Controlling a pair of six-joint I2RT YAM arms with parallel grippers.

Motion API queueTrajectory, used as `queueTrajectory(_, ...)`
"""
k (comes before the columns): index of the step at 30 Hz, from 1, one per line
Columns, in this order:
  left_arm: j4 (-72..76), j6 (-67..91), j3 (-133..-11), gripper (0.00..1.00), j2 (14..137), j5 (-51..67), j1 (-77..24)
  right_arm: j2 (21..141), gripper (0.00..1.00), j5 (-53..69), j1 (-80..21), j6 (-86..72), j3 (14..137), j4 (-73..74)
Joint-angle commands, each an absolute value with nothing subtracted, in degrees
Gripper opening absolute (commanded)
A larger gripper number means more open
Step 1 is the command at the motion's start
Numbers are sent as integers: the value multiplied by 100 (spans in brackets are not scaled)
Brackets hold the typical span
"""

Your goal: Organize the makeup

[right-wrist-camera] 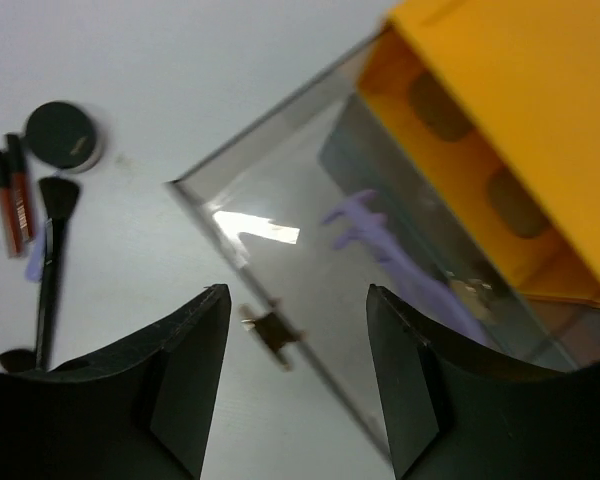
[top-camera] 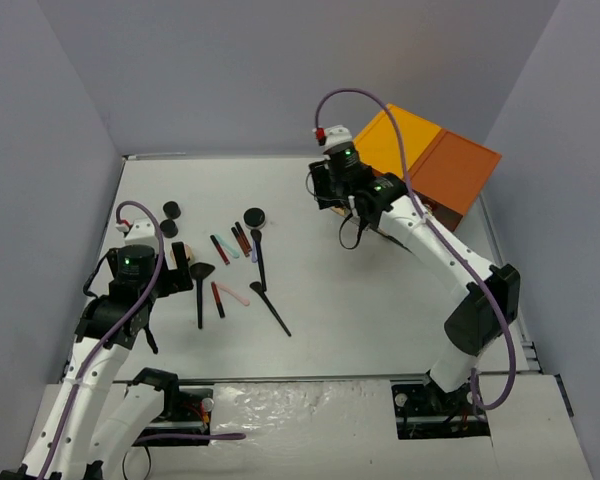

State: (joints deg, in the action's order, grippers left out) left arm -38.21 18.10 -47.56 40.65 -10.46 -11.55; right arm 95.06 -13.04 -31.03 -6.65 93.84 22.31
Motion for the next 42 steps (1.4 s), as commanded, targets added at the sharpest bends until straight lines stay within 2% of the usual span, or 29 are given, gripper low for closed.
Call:
queueTrajectory(1, -3331, 1714, -4848, 97, 4116, -1105, -1102, 8797, 54, -561, -2493, -965, 9279, 1929)
queueTrajectory(8, -3304, 1714, -4825, 97, 4150, -1089, -1099, 8710, 54, 341, -1732, -1123, 9089, 1906)
queueTrajectory(20, -3270, 1687, -4816, 97, 4255, -1046, -1099, 8648, 48, 1478, -1731, -984, 8936, 1767)
queueTrajectory(32, -3270, 1670, -4825, 97, 4307, -1045, -1099, 8854, 49, 1767, -1723, -1106, 8891, 1715)
queueTrajectory(42, -3270, 1652, -4818, 97, 4291, -1039, -1099, 9237, 48, 1482, -1714, -1049, 9069, 1526)
